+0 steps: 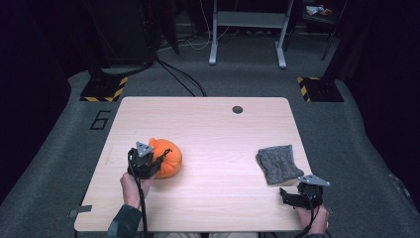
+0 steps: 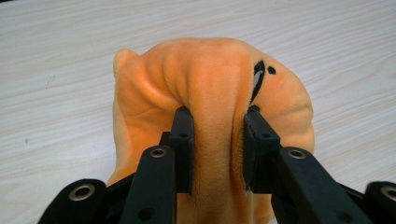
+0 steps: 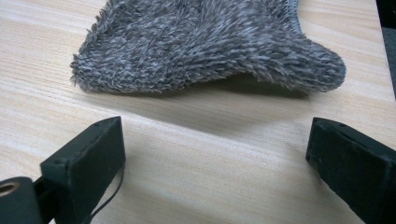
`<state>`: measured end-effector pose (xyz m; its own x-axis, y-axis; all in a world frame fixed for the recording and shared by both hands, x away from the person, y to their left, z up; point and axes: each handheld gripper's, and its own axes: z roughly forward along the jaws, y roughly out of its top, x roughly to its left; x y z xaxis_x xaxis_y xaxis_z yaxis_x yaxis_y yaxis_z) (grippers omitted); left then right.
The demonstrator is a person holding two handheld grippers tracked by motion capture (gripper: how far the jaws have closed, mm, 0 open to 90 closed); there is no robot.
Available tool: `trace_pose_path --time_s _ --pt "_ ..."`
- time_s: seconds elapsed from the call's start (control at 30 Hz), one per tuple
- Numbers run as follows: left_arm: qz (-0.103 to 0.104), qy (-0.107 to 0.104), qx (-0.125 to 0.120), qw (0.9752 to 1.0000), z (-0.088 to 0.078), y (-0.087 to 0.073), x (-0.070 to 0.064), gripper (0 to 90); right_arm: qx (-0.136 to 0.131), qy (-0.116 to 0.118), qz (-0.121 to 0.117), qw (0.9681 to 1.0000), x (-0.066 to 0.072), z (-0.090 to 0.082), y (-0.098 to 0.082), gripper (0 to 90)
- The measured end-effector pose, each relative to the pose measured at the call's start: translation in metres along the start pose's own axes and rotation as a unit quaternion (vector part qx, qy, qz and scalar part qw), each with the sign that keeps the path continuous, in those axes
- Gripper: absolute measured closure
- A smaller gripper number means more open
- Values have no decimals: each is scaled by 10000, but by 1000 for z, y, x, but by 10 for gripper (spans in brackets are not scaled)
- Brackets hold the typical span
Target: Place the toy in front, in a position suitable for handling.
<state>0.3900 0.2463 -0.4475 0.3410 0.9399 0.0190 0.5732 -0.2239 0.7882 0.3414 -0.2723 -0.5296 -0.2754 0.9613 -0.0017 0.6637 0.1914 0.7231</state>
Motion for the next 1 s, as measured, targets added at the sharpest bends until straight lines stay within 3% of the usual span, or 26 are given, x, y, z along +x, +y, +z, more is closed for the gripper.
trace_pose_path --time_s 0.43,1.0 --pt "113 -163 -129 9997 -2 23 -31 690 -4 -1 2 10000 0 0 0 41" --pt "277 -375 -131 9988 14 44 -80 681 -9 4 -5 10000 0 0 0 43"
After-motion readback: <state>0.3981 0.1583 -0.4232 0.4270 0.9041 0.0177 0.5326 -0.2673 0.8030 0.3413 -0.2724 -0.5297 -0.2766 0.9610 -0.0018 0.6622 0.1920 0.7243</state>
